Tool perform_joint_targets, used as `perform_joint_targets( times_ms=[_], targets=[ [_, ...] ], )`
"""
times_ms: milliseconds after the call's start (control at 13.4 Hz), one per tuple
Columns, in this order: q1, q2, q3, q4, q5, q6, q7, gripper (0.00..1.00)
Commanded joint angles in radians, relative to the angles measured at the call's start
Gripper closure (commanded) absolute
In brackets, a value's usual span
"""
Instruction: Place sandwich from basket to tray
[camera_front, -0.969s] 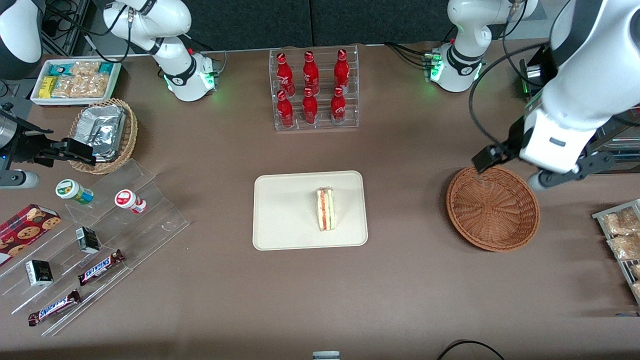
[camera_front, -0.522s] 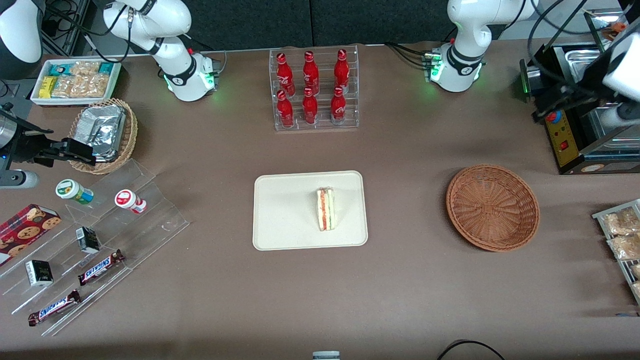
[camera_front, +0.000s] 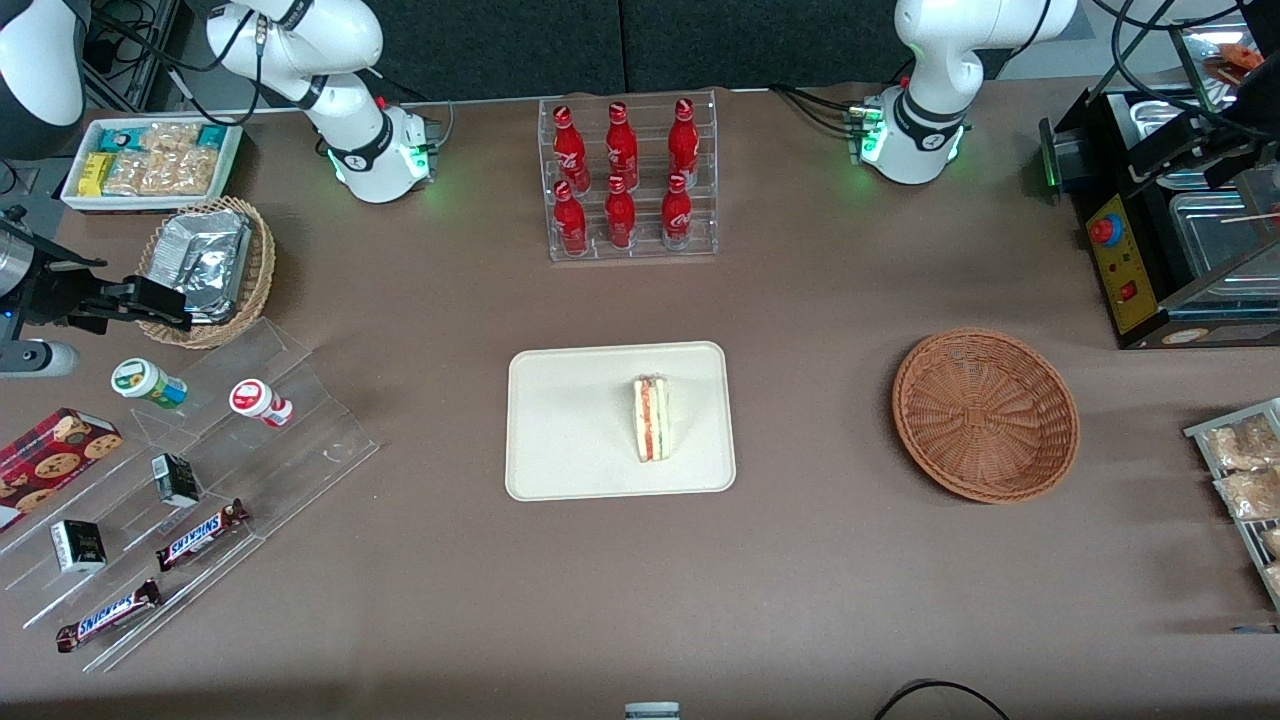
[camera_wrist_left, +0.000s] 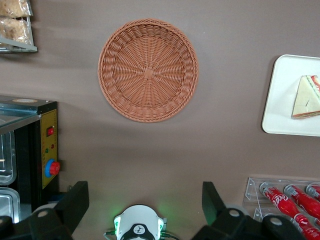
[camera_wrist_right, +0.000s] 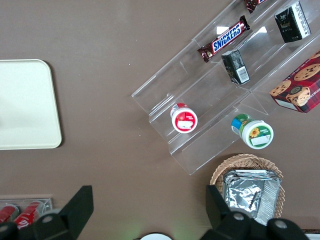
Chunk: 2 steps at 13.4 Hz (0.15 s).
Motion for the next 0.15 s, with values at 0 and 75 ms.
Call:
perform_joint_targets(
  times_ms=[0, 75],
  targets=[
    [-0.015, 0.037, -0.002, 0.059, 0.002, -0.004, 0.01, 0.0],
    [-0.015, 0.04, -0.011, 0.064, 0.0, -0.006, 0.008, 0.0]
  ],
)
